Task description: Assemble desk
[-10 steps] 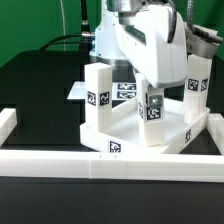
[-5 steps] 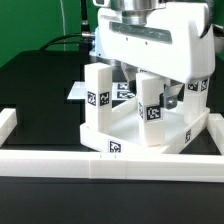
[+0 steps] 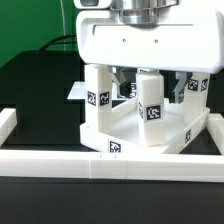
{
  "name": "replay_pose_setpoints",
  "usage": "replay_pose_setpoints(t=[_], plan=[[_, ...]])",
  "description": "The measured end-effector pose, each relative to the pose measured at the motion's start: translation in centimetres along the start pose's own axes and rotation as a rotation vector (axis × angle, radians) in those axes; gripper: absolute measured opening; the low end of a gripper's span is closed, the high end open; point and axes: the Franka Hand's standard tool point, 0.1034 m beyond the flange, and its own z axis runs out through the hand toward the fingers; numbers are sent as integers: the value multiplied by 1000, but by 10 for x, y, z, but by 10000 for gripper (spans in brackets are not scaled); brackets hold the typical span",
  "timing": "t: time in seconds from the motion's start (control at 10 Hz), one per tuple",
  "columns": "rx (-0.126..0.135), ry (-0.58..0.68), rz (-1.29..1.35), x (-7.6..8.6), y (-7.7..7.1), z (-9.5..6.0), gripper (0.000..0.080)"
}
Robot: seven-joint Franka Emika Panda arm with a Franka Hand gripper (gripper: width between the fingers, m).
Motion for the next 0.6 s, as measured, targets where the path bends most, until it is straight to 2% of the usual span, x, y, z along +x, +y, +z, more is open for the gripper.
replay_pose_setpoints(t=[0.3,0.6], plan=[[-1,-1,-219,1,2,0,649],[-23,2,-442,1,2,-1,649]])
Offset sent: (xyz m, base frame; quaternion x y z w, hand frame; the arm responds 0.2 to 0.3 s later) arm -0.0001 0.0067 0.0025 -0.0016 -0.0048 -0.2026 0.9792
